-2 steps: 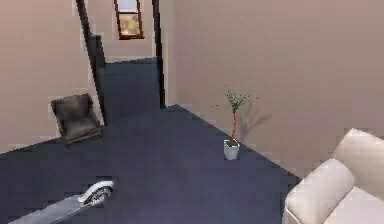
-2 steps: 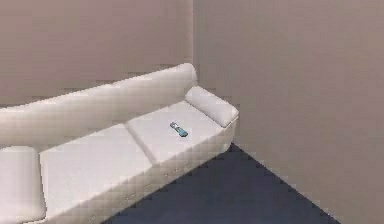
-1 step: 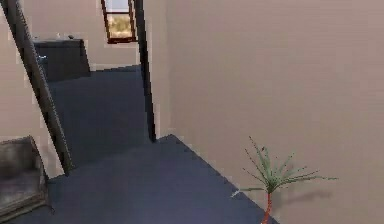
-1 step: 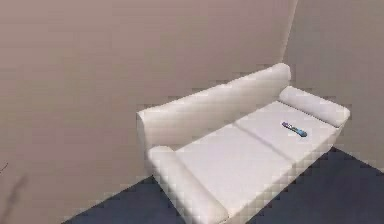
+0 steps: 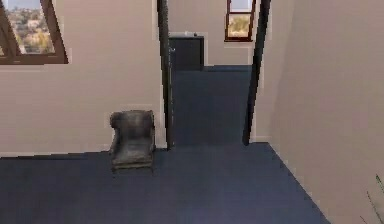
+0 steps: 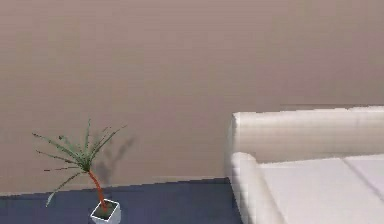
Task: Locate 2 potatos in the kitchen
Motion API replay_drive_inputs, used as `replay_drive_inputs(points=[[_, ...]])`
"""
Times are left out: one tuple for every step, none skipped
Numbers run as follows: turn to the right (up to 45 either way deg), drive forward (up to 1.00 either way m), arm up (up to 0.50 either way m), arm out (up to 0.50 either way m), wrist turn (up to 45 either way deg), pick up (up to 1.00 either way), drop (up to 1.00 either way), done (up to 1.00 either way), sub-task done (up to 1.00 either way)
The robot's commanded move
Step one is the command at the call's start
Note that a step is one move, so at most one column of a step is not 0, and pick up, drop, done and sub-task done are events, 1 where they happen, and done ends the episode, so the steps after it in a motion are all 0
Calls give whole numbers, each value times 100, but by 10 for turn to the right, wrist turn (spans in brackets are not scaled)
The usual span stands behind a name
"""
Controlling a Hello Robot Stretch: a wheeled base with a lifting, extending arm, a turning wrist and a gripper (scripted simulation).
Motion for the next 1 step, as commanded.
replay_drive_inputs(points=[[0, 5, 0, 0, 0, 0, 0, 0, 0]])
